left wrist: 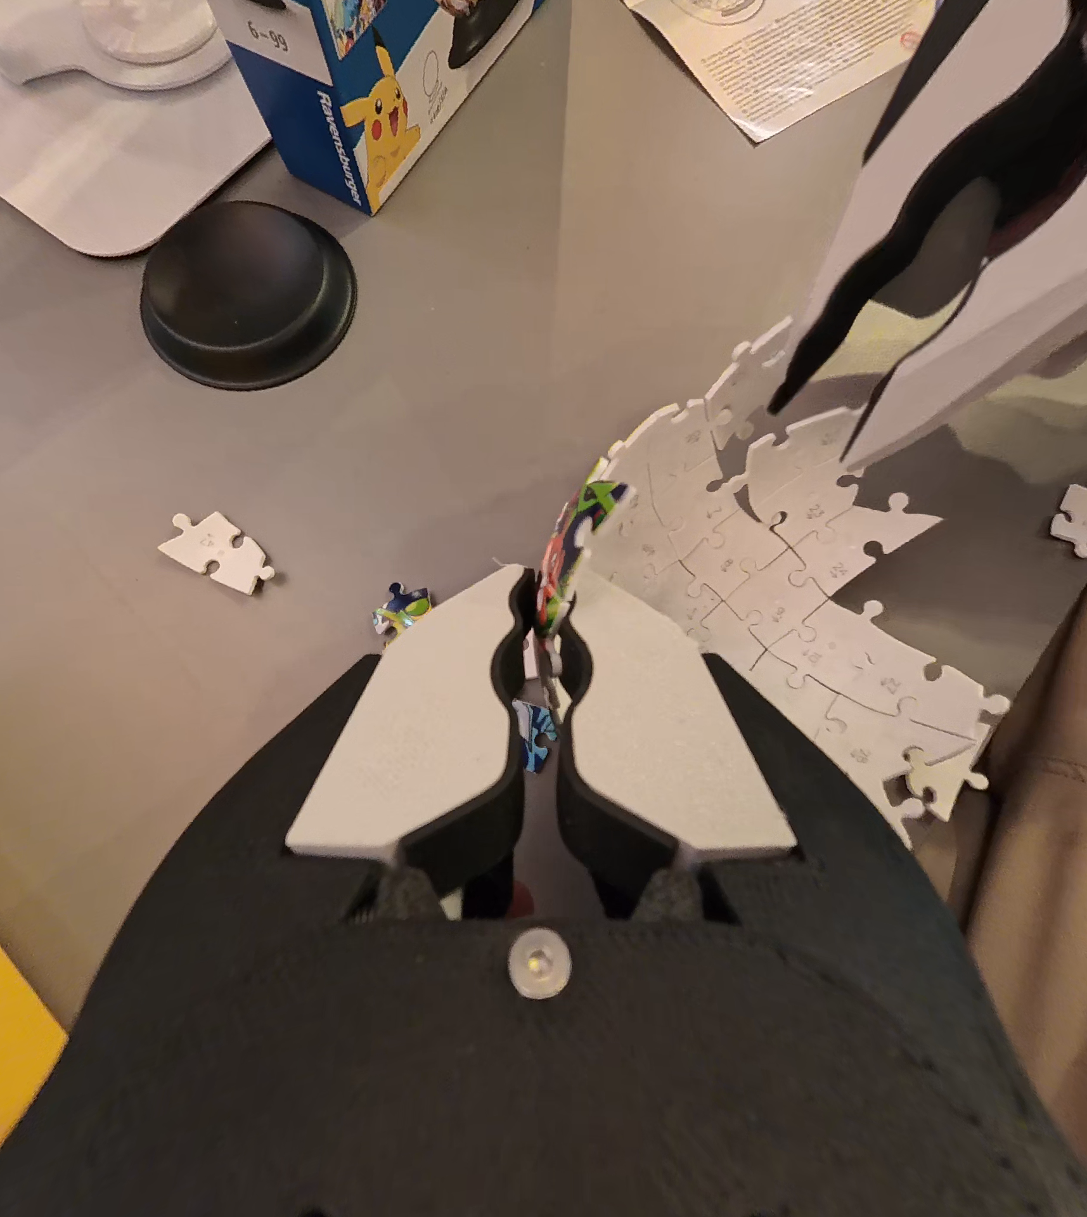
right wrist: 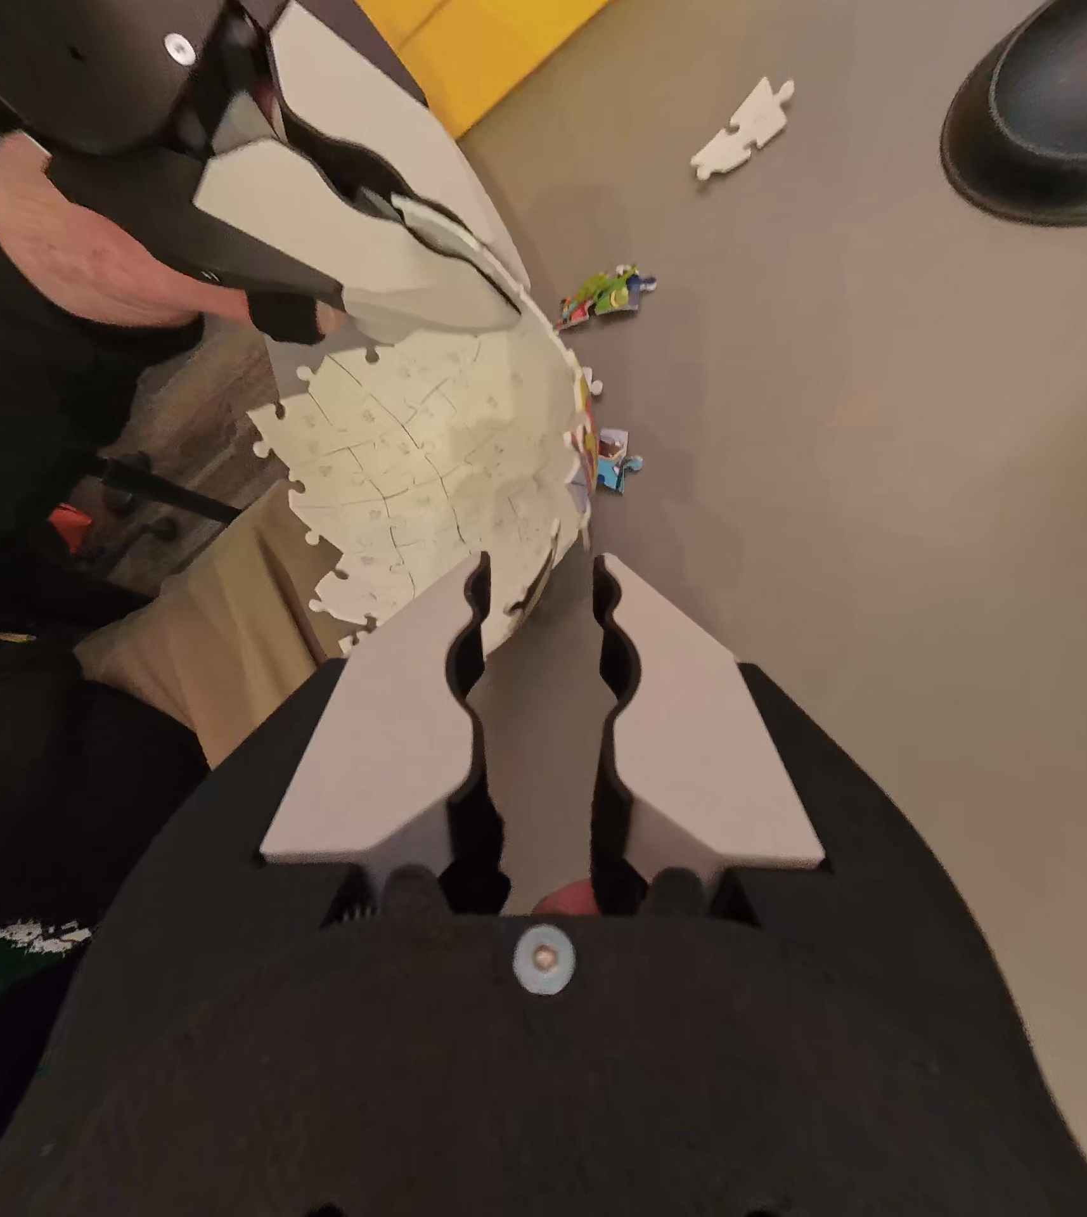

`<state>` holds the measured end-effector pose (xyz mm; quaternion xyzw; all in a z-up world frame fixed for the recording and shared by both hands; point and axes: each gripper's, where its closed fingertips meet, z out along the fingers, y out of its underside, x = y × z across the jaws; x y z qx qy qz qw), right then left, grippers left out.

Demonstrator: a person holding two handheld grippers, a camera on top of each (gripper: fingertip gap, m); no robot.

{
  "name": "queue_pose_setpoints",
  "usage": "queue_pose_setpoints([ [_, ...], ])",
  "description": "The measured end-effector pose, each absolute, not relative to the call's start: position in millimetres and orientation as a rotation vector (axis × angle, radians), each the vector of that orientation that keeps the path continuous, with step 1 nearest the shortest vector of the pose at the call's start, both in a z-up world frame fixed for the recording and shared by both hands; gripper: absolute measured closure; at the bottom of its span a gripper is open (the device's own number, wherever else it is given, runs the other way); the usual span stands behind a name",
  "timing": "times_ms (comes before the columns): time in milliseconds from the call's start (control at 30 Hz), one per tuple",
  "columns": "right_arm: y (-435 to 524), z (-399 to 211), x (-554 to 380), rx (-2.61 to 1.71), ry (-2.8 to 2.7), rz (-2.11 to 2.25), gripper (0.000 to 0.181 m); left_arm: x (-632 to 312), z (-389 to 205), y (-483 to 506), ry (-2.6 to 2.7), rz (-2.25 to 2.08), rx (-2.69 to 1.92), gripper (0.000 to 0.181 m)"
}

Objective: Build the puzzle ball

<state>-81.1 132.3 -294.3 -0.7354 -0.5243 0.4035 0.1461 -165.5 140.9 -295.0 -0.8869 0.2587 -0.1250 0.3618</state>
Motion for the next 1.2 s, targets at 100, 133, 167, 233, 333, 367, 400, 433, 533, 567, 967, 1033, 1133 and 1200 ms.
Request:
queue_pose_setpoints([
  [100,127,-304,-81,-2.163,-1.517,1.155,0.155,-166,-293,142,0.656,-0.308,-2.278,0.177],
  [133,128,-306,-81,-2.177,-1.5,1.153,0.158,-166,-292,142,0.653,-0.3,-2.276,0.177],
  [167,128,-308,-81,-2.194,-1.492,1.161,0.161,-166,-292,142,0.651,-0.291,-2.272,0.177],
  [233,129,-311,-83,-2.192,-1.481,1.158,0.166,-166,-289,143,0.64,-0.277,-2.263,0.177],
  [333,131,-314,-87,-2.197,-1.446,1.143,0.171,-165,-288,145,0.632,-0.255,-2.251,0.177],
  [367,132,-316,-88,-2.202,-1.443,1.134,0.171,-164,-288,145,0.633,-0.247,-2.249,0.177],
  [400,134,-317,-89,-2.201,-1.429,1.122,0.174,-163,-288,146,0.635,-0.242,-2.247,0.177],
  [433,136,-318,-89,-2.202,-1.416,1.119,0.176,-163,-288,146,0.635,-0.234,-2.244,0.177],
  [533,141,-319,-89,-2.205,-1.387,1.104,0.179,-162,-286,148,0.634,-0.22,-2.23,0.177],
  [567,142,-320,-89,-2.207,-1.381,1.106,0.179,-162,-285,148,0.632,-0.213,-2.226,0.177],
  [967,150,-323,-93,-2.171,-1.336,1.062,0.174,-158,-278,150,0.625,-0.189,-2.192,0.176],
  [1033,151,-322,-94,-2.152,-1.345,1.059,0.174,-157,-278,150,0.63,-0.193,-2.188,0.176],
  [1133,152,-320,-94,-2.13,-1.364,1.052,0.174,-157,-276,150,0.634,-0.195,-2.178,0.176],
  [1200,152,-319,-93,-2.117,-1.383,1.058,0.175,-156,-275,149,0.637,-0.203,-2.174,0.176],
])
